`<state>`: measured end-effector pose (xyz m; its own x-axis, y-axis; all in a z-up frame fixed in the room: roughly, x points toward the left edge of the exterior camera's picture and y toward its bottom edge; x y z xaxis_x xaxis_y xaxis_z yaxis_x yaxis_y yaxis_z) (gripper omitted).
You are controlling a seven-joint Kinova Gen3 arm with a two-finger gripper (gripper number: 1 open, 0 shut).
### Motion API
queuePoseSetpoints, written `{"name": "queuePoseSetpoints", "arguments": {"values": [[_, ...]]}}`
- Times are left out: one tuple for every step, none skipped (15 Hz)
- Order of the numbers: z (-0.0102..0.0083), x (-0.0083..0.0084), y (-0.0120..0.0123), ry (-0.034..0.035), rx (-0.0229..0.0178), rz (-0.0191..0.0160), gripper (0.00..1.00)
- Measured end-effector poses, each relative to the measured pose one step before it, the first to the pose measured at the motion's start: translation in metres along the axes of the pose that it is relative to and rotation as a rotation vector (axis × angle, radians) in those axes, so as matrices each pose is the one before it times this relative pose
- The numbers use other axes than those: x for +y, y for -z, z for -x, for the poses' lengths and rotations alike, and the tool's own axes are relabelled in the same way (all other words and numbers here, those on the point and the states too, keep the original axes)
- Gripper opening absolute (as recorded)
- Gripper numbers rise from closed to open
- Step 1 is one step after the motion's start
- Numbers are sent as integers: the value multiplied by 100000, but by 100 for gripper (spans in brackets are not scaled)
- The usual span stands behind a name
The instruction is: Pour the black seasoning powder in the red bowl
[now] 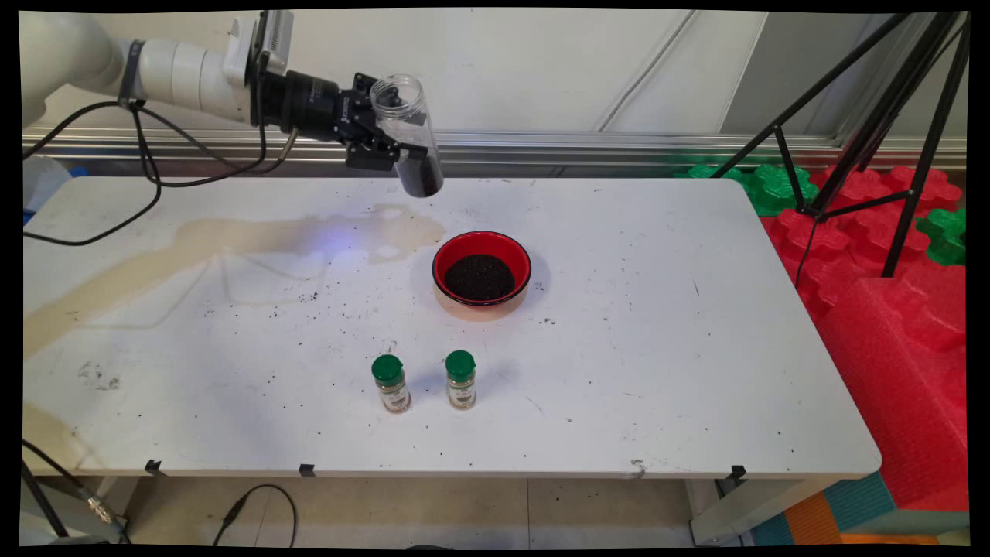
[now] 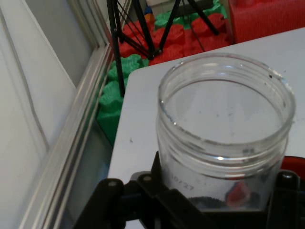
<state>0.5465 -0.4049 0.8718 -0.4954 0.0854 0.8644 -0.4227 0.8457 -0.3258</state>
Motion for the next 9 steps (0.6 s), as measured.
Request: {"name": "queuePoseSetpoints", "arguments": {"values": [[-236,-186,-270,-2080,-274,-134,0],[-238,-202,-328,-2637,-361,-134,0],[-159,-160,-288,-2248,-349,-133,0],[-166,-171,-344,-2630,-406,-220,0],[-99,-126,-277,-1946,-323,-144,0],[-76,-113,-272,-1865,-325,-191,0],[-85,-131,-392,-2625,-524,-281,0],[-53,-92,-332,-2192,-473,-217,0],[-45,-71,-386,-2626,-593,-227,0]]}}
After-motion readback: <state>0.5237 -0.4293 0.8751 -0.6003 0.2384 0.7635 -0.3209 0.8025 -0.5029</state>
